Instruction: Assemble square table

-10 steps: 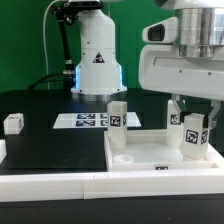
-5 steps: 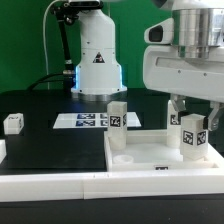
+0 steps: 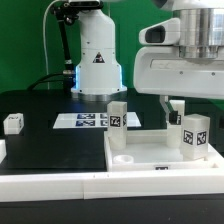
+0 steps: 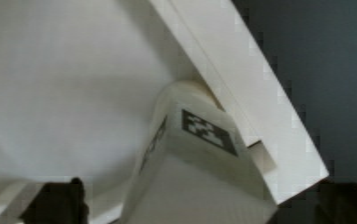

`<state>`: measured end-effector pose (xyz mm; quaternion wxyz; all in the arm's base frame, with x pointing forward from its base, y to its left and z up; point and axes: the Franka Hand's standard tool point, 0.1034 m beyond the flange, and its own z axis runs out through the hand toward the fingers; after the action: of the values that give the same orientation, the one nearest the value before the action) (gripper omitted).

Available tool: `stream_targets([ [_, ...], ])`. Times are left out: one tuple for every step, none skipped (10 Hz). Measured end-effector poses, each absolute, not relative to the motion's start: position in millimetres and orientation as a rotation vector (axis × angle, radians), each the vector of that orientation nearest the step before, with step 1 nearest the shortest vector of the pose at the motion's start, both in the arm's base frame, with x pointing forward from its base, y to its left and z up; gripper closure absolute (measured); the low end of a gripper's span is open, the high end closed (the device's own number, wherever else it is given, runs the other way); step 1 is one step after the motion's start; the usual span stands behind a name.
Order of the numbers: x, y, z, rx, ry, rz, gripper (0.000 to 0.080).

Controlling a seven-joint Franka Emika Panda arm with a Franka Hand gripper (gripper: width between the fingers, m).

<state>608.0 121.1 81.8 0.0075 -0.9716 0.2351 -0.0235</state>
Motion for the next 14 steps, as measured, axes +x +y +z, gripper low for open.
stream_targets([
  [607.9, 121.1, 81.6, -3.068, 0.609, -0.074, 0.0151],
  [607.6, 122.1, 81.5, -3.099, 0.442, -0.074, 0.0150],
  [607.0, 124.1, 81.3, -3.115, 0.313, -0.074, 0.0150],
  [606.9, 124.6, 81.2, -3.126, 0.193, -0.074, 0.0150],
  [607.0, 124.2, 81.2, -3.135, 0.033, -0.075, 0.0150],
  [607.0, 124.5, 81.4, -3.137, -0.034, -0.075, 0.0150],
  [607.1, 124.4, 81.5, -3.137, -0.050, -0.076, 0.0150],
  [607.4, 123.1, 81.6, -3.143, -0.166, -0.078, 0.0150],
  [607.9, 123.0, 81.6, -3.144, -0.199, -0.084, 0.0276],
  [608.0, 122.3, 81.4, -3.145, -0.198, -0.083, 0.0276],
  [607.9, 122.3, 81.4, -3.145, -0.196, -0.083, 0.0414],
  [608.0, 122.2, 81.4, -3.145, -0.196, -0.083, 0.0509],
  [608.0, 122.2, 81.3, -3.145, -0.181, -0.083, 0.0509],
  [608.0, 122.2, 81.3, -3.146, -0.154, -0.083, 0.0509],
])
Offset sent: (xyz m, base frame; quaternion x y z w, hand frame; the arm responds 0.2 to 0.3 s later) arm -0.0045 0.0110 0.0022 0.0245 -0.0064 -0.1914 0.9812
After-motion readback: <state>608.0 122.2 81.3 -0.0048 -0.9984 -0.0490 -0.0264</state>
